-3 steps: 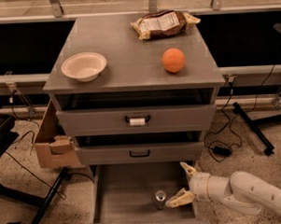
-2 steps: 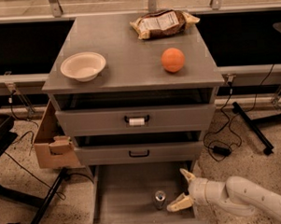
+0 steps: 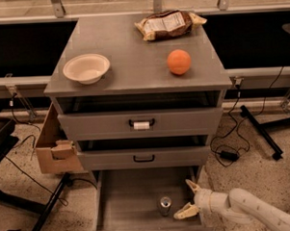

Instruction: Pick redbull can from bottom drawer and place on counter

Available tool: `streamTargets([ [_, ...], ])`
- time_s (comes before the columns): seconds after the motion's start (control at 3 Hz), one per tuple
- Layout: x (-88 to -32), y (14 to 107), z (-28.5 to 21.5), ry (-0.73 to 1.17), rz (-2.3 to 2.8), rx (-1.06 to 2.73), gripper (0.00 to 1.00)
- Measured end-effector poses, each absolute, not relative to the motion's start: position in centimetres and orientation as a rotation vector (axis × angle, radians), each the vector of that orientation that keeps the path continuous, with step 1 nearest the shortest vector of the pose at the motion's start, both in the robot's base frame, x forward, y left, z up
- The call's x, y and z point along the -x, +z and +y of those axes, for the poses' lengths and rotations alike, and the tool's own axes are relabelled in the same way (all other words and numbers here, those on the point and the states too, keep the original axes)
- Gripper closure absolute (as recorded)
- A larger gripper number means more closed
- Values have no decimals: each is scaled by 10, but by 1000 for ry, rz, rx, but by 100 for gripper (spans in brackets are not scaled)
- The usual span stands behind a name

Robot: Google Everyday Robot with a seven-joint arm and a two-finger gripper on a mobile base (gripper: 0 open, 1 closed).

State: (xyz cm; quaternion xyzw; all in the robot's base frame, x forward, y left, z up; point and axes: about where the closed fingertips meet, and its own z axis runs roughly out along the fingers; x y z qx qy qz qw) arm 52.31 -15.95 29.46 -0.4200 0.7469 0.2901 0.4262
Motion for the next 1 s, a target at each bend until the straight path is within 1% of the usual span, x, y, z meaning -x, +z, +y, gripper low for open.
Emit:
streamTargets([
  [0.33, -533, 245, -153, 753, 1820, 1011, 0],
  [1.0, -542, 209, -129, 800, 1782, 956, 0],
])
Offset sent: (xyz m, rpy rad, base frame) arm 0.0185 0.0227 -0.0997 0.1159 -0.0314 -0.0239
